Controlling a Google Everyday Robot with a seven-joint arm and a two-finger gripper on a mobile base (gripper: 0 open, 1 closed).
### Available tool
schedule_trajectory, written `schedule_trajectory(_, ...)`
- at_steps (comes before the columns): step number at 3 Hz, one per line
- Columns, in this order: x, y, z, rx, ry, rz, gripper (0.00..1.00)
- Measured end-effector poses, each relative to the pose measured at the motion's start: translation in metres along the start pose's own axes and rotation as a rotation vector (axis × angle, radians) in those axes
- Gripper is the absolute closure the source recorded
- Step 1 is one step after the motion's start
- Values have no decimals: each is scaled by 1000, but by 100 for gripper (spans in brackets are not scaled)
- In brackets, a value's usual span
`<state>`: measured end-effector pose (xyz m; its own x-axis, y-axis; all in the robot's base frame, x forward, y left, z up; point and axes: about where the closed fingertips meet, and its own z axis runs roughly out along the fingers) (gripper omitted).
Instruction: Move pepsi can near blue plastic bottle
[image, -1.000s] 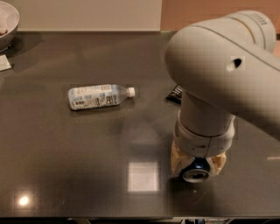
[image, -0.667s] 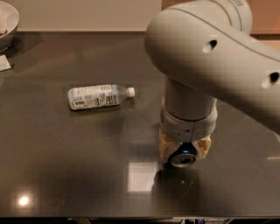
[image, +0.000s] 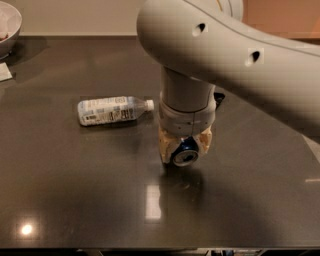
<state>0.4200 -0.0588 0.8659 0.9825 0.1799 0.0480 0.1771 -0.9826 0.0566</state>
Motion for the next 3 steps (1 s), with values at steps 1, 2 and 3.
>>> schedule_trajectory(1, 25, -11, 9, 36, -9, -53, 100)
schedule_trajectory(2, 43, -21, 18, 68, -17, -85, 100)
schedule_trajectory(3, 56, -30, 22, 92, -19, -106, 82)
